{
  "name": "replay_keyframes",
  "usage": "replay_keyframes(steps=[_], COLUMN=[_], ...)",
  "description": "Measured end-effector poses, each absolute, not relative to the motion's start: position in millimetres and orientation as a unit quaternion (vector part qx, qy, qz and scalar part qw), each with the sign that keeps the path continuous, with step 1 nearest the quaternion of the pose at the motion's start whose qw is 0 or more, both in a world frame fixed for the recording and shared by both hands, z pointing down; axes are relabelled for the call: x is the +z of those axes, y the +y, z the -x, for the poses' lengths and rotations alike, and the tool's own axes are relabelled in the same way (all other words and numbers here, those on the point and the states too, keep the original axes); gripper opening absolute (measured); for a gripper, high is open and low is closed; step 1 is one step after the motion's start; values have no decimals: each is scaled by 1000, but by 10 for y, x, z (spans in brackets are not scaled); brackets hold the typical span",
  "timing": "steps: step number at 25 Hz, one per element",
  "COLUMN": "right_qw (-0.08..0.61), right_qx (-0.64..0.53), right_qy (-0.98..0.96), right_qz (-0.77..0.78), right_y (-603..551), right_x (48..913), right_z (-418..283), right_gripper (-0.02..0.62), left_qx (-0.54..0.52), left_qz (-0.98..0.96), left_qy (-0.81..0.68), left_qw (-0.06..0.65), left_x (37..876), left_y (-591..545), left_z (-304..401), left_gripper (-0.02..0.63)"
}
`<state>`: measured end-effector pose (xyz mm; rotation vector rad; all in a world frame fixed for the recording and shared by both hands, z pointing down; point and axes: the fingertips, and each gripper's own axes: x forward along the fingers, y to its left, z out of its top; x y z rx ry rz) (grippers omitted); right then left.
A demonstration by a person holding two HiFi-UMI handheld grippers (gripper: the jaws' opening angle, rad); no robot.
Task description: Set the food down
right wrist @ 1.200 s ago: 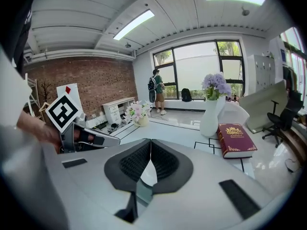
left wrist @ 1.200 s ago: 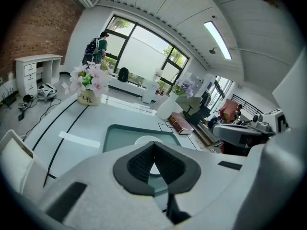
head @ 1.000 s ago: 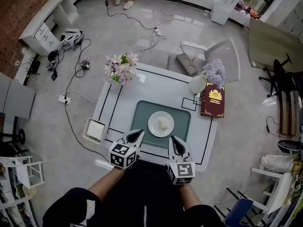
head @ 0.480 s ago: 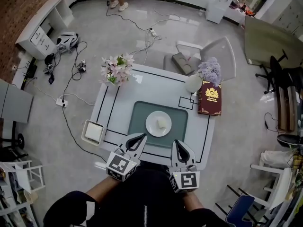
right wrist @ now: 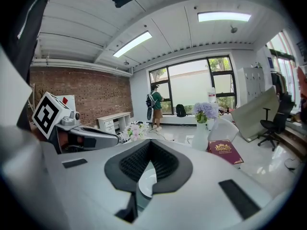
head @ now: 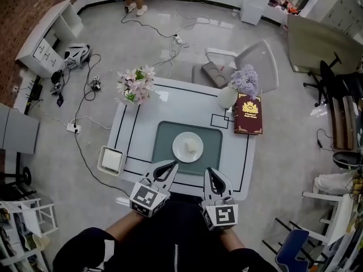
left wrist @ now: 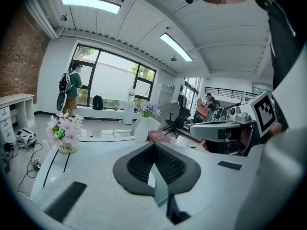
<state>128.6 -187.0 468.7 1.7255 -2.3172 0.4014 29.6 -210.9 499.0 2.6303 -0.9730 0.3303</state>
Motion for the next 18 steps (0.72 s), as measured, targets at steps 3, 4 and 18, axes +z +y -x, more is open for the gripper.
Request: replay_keyframes(steps=[3,4,18], right_qw=[111,110,91], right_qx=[139,138,125], right_qy=[-790,-791,-798], right_qz=[-587,-586,-582], right_y=[-1842,-1840,-1875], right_x=[4669,4663,4624], right_z=[-1284,-1287,-1330], right_gripper=[9,9,8], left_qx=[119,119,114], left_qz=[-919,-919,-919], left_qy=[-339,-339,-340], left_qw=[160,160,162], left_x=[4986,4989,4969], left_y=[-2105,-2106,-2150], left_z=[-311,-314,-352], left_gripper=[5,5,5])
